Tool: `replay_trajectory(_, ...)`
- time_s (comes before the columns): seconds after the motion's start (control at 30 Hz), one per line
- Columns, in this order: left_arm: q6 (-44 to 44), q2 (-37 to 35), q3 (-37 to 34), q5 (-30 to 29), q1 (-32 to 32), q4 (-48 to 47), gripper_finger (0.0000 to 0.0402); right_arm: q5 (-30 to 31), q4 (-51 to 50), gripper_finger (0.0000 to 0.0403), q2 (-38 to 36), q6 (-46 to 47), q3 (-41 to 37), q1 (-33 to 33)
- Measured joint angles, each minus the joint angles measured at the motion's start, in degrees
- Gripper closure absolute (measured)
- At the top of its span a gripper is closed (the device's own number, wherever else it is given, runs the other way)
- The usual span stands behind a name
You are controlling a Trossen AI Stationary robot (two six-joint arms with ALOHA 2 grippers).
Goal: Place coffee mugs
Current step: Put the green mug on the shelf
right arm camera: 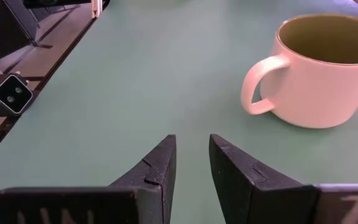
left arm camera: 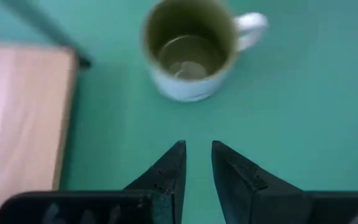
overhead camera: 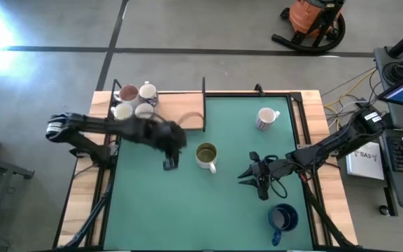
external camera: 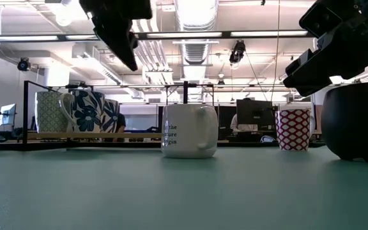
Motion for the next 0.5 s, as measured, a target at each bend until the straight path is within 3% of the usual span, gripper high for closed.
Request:
replay_trajectory(0.2, 6.5, 6.8, 0.2, -6.0, -5.9, 5.6, 0.0327, 0.0, 0.0, 0.0316, 0.0, 0.0, 0.0, 0.0)
replay_trajectory(0.5, 14.1, 12.7, 0.5, -6.2, -5.9, 14.2, 0.0261, 0.0, 0.0, 0.0316, 0.0, 0.0, 0.0, 0.0)
